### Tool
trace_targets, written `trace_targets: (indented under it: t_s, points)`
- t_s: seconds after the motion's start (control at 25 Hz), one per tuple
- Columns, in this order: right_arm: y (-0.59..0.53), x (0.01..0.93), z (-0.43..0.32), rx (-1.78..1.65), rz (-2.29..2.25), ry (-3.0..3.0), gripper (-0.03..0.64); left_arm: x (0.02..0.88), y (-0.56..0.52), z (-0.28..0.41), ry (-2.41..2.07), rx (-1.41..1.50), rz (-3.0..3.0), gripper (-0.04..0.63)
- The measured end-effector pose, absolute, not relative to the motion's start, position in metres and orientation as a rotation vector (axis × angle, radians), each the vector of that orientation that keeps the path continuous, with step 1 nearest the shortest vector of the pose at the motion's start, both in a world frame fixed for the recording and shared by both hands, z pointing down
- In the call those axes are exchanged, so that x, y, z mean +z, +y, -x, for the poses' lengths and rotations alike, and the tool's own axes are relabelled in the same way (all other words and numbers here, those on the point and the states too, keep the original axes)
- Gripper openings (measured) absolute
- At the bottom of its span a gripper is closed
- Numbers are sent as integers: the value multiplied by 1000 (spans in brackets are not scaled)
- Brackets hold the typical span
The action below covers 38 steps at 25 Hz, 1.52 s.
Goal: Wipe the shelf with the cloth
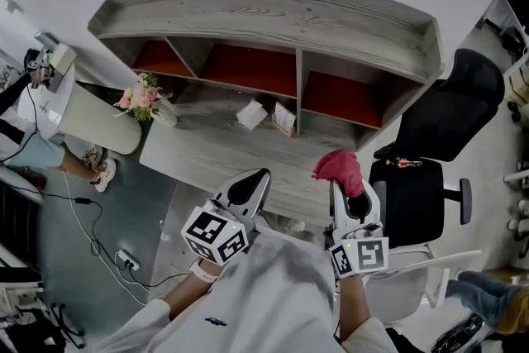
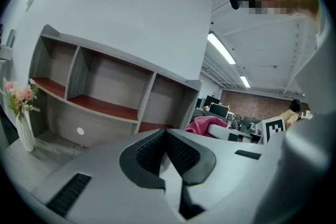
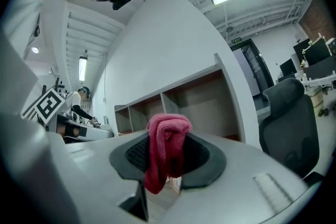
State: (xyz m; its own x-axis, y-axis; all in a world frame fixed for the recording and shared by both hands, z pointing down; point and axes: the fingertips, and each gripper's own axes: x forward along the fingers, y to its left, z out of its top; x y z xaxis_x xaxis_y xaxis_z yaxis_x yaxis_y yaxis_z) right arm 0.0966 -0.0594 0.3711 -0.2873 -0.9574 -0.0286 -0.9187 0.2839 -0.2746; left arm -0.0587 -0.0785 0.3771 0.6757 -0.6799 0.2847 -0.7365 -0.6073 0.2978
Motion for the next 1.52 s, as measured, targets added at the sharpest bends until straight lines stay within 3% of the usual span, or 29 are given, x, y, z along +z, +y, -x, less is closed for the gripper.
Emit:
trace_targets:
  t_s: [0.72, 1.52]
  points:
    - [-155, 343, -104, -71, 1788, 2408, 135, 388, -124, 18, -990, 209, -2549, 6]
    - [-304, 402, -91, 0, 1792, 2648, 135, 412, -167, 26, -1061, 205, -2479, 6]
